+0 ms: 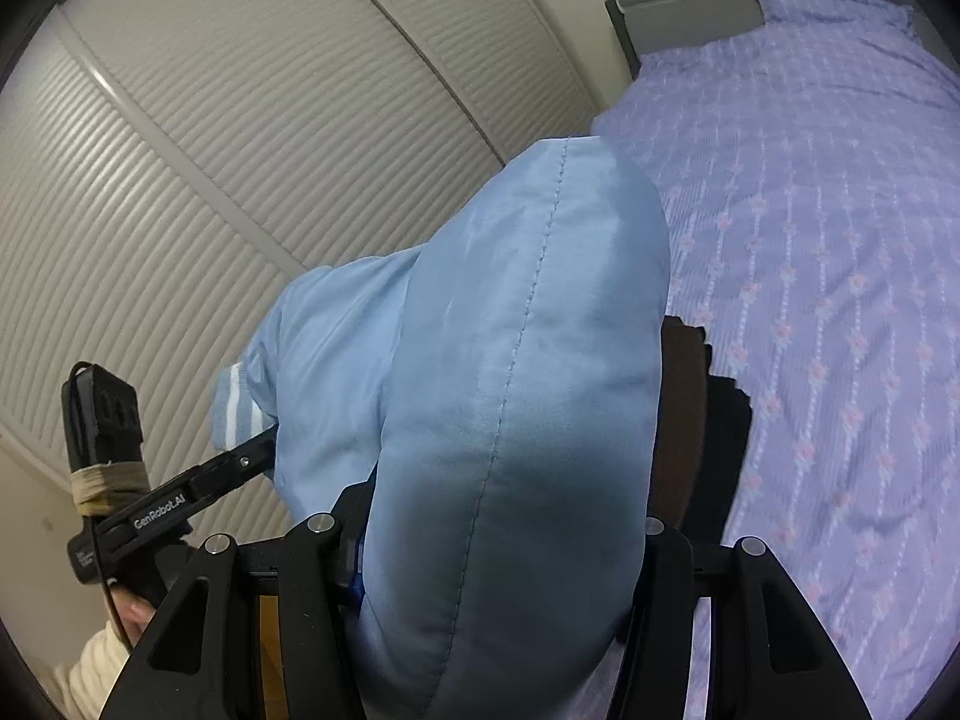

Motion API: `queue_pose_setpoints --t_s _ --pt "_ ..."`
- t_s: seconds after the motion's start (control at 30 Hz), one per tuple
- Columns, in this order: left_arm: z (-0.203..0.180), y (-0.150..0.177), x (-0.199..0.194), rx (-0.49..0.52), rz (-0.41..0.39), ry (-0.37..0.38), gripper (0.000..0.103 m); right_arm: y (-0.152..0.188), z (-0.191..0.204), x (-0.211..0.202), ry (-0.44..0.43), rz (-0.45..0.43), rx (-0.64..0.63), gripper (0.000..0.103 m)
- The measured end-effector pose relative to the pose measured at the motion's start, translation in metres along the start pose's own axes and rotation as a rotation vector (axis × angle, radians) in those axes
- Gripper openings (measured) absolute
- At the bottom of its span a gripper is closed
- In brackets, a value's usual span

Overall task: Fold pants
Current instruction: 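Carry the folded pants with both grippers over the dark clothes stack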

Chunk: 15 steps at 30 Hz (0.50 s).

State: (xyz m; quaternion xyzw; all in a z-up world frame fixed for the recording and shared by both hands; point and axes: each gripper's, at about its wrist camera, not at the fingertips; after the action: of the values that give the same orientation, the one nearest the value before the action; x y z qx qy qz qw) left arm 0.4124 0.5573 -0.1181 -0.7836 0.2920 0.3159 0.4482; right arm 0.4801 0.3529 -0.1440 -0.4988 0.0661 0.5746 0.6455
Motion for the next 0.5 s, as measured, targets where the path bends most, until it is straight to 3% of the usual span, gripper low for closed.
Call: queue_pose_setpoints --t_s 0.27,0.43,0.5 --pt "0.028 -0.008 0.065 -0.044 0.103 -0.006 0.052 -0.012 -0.03 0.047 0.069 0.091 0.016 0.057" --pt "0.029 -0.006 0.083 -0.046 0.129 -0.035 0.057 -0.011 -0.034 0.05 0.22 0.084 -0.018 0.082" --pt "0.029 -0.003 0.086 -0.042 0.129 -0.057 0.068 -0.013 -0.037 0.048 0.26 0.083 -0.018 0.087"
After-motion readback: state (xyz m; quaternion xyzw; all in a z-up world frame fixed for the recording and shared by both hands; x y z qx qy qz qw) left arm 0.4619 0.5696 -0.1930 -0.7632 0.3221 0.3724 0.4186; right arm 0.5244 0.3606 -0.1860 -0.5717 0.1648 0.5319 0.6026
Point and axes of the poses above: each gripper's, at about its wrist camera, not at the fingertips, and x roughly the way its jaws point, z to its left, y to its underside, and after that the axes turned 5 degrees about -x, right-handed
